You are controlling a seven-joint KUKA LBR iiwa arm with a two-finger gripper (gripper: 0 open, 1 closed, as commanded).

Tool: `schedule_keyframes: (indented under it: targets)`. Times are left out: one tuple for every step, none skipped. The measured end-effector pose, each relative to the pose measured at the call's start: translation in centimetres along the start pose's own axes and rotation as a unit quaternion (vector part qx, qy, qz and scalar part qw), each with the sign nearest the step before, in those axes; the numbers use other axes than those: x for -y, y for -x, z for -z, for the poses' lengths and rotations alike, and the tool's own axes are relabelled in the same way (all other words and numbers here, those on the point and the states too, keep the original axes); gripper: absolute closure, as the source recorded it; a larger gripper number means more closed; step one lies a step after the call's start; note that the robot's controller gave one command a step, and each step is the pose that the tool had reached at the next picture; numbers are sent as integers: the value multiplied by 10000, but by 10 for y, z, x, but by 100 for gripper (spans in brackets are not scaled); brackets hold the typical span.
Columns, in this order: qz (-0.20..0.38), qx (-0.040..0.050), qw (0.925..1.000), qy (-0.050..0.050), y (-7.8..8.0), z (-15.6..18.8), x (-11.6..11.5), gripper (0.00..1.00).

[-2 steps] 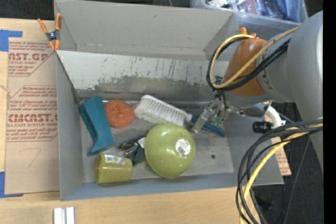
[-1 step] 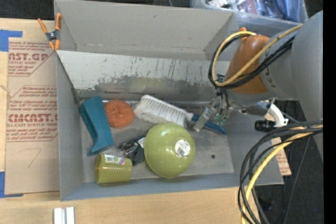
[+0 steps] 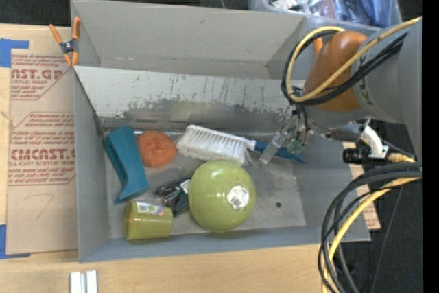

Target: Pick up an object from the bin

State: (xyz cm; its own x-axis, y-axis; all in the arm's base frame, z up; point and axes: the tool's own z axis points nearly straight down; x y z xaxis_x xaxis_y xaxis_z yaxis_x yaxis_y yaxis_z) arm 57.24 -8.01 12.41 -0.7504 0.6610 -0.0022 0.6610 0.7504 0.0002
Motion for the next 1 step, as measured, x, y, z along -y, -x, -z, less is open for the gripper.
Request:
schedule_keyframes:
  targets:
    - [4, -1, 10000, 3, 0, 23, 0, 100]
